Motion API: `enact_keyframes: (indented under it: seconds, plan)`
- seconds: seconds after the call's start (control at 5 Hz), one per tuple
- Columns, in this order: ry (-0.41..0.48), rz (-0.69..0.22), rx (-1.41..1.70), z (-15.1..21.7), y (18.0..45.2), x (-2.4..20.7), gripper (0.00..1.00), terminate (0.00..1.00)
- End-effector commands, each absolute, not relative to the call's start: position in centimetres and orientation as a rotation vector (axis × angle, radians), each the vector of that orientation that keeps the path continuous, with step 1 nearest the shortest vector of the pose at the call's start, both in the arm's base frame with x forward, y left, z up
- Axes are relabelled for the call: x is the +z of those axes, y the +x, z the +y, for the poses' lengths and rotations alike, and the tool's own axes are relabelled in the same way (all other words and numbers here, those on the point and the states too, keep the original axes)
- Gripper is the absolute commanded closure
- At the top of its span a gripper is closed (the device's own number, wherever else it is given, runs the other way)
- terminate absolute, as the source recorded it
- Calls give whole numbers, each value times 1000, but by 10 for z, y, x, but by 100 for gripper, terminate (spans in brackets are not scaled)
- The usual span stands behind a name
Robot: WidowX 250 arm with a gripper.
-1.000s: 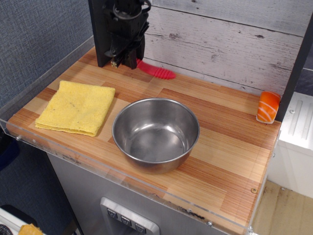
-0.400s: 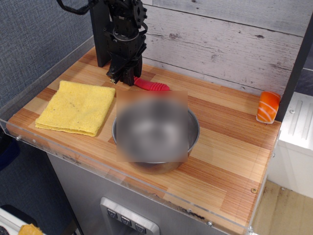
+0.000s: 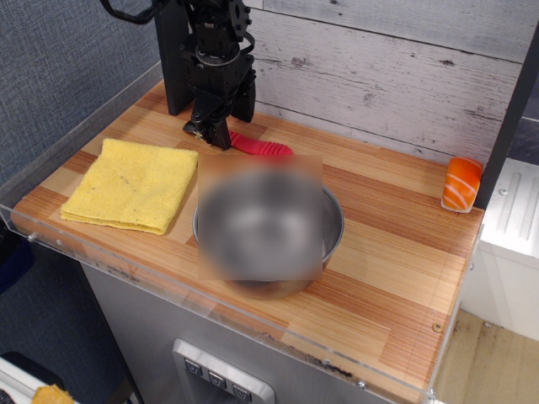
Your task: Move the chili top left of the table
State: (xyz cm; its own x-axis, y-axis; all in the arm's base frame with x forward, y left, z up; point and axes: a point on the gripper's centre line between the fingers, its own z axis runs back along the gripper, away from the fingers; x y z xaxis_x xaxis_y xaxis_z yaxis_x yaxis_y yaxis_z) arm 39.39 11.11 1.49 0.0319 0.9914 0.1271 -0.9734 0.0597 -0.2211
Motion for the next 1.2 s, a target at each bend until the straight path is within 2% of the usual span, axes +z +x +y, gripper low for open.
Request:
enact_keyframes:
  seconds: [0.0, 0.2, 0.4, 0.6, 0.8, 1.0]
  plan:
    - [-120, -325, 1507, 102, 389, 45, 0, 0]
    - [-137, -359, 1484, 93, 386, 66, 0, 0]
    - [-205, -400, 1474, 82, 385, 93, 0, 0]
    - [-236, -451, 1452, 72, 377, 131, 0, 0]
    - [-211, -414, 1521, 58, 358, 152, 0, 0]
    - [-211, -414, 1521, 58, 358, 152, 0, 0]
